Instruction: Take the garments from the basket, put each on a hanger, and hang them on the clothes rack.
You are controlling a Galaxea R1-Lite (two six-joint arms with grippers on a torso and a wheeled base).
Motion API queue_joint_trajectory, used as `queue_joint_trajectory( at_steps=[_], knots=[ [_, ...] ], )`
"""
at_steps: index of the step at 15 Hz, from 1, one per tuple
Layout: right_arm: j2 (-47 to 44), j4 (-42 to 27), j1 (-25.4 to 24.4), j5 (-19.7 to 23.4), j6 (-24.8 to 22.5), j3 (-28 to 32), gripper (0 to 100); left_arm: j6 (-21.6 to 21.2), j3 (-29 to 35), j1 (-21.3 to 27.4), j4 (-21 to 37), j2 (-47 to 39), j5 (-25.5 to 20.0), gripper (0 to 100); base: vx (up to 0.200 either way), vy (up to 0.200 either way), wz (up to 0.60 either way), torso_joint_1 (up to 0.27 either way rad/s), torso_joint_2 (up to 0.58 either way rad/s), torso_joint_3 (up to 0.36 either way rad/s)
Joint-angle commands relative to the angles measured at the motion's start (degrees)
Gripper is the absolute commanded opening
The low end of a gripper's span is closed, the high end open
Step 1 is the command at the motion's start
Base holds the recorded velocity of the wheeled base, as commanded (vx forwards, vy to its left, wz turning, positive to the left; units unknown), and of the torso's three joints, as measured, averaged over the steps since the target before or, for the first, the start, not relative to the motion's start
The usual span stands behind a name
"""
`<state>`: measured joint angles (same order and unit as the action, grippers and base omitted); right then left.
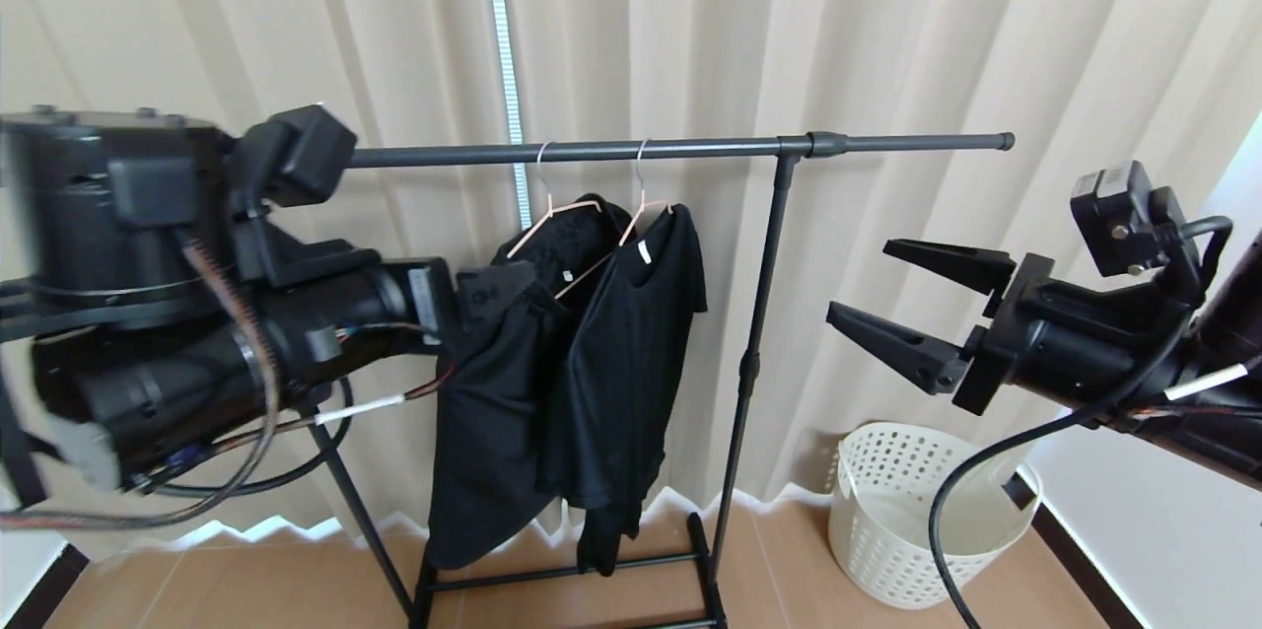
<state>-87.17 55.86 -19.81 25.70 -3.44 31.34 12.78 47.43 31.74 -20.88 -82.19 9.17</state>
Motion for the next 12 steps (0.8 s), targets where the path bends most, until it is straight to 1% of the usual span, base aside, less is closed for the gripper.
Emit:
queue_joint_trajectory(
  at_steps=[1, 2, 4, 5, 6, 7, 8, 9, 10, 11, 12],
  knots=[
    [3.7, 0.0, -1.2, 0.0, -0.4, -1.4, 100, -1.5, -11.2, -1.7, 0.1, 15.4, -0.2, 100, 0.000, 0.000, 0.00, 0.000, 0.00, 0.000],
    [4.9, 0.0, -1.2, -1.0, -0.6, -3.1, 100, -2.8, -16.2, -2.7, 0.1, 19.3, -0.3, 100, 0.000, 0.000, 0.00, 0.000, 0.00, 0.000],
    [9.0, 0.0, -2.0, -4.6, -0.8, -7.3, 100, -3.2, -21.6, -2.7, 0.1, 23.1, -0.5, 100, 0.000, 0.000, 0.00, 0.000, 0.00, 0.000],
    [12.4, -0.2, -2.6, -6.7, -1.2, -10.4, 100, -3.4, -24.5, -2.7, 0.0, 25.2, -0.6, 100, 0.000, 0.000, 0.00, 0.000, 0.00, 0.000],
    [15.1, -0.5, -2.6, -7.6, -1.9, -13.1, 100, -4.1, -27.1, -2.5, 0.0, 27.2, -0.6, 100, 0.000, 0.000, 0.00, 0.000, 0.00, 0.000],
    [16.0, -0.6, -2.6, -7.7, -2.2, -14.0, 100, -4.6, -28.1, -2.5, -0.1, 27.9, -0.6, 100, 0.000, 0.000, 0.00, 0.000, 0.00, 0.000],
    [18.6, -0.7, -2.6, -8.0, -2.5, -16.8, 100, -6.0, -30.8, -2.5, -0.1, 30.6, -1.2, 100, 0.000, 0.000, 0.00, 0.000, 0.00, 0.000],
    [20.8, -1.1, -2.5, -9.3, -2.5, -19.3, 100, -6.5, -33.2, -2.6, -0.1, 33.5, -1.4, 100, 0.000, 0.000, 0.00, 0.000, 0.00, 0.000],
    [22.7, -2.1, -2.4, -11.5, -2.5, -21.0, 100, -6.5, -35.4, -2.6, -0.1, 36.0, -1.4, 100, 0.000, 0.000, 0.00, 0.000, 0.00, 0.000],
    [23.0, -2.2, -2.4, -11.9, -2.5, -21.1, 100, -6.5, -35.7, -2.6, -0.1, 36.5, -1.4, 100, 0.000, 0.000, 0.00, 0.000, 0.00, 0.000],
    [27.8, -5.6, -2.5, -14.9, -2.6, -23.7, 100, -6.4, -40.4, -2.6, 0.0, 41.1, -1.4, 100, 0.000, 0.000, 0.00, 0.000, 0.00, 0.000]
  ],
)
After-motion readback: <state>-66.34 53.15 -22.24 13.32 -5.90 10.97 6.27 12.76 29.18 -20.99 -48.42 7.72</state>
